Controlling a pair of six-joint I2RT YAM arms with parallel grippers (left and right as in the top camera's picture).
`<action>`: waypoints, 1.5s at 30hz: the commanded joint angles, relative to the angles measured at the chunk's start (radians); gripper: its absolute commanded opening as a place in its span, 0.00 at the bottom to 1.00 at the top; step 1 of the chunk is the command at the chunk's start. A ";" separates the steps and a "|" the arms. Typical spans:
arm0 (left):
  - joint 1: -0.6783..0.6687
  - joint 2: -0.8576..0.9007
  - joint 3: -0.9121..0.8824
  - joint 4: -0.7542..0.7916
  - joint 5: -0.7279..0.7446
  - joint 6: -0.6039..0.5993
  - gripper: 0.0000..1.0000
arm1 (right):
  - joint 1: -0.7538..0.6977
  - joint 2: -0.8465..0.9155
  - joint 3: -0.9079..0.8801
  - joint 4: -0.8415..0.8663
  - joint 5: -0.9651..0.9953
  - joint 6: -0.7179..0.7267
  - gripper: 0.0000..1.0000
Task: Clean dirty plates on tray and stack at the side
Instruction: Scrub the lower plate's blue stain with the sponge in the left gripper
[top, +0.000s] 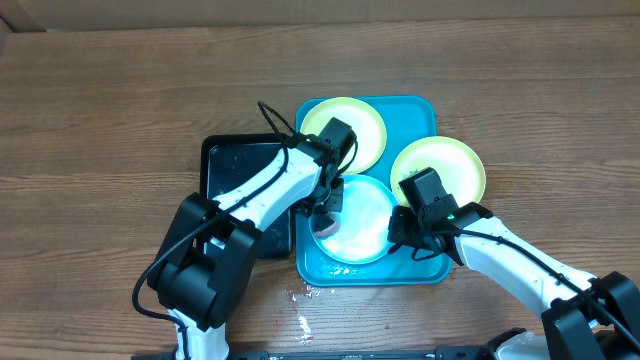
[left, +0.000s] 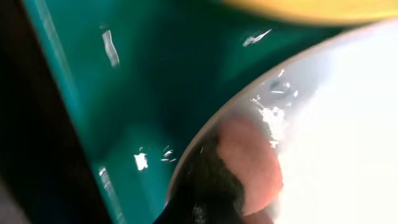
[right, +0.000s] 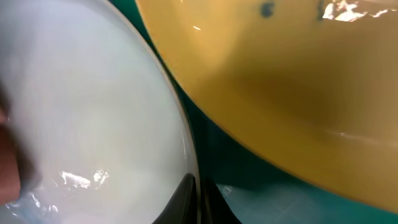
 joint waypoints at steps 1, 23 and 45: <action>0.024 0.014 0.013 0.084 0.114 0.063 0.04 | -0.008 -0.003 -0.006 -0.010 0.044 0.000 0.04; -0.010 0.014 -0.049 0.112 0.067 -0.008 0.04 | -0.008 -0.003 -0.006 -0.017 0.044 0.000 0.04; 0.056 0.014 -0.045 0.237 0.200 -0.020 0.04 | -0.008 -0.003 -0.006 -0.030 0.044 -0.023 0.04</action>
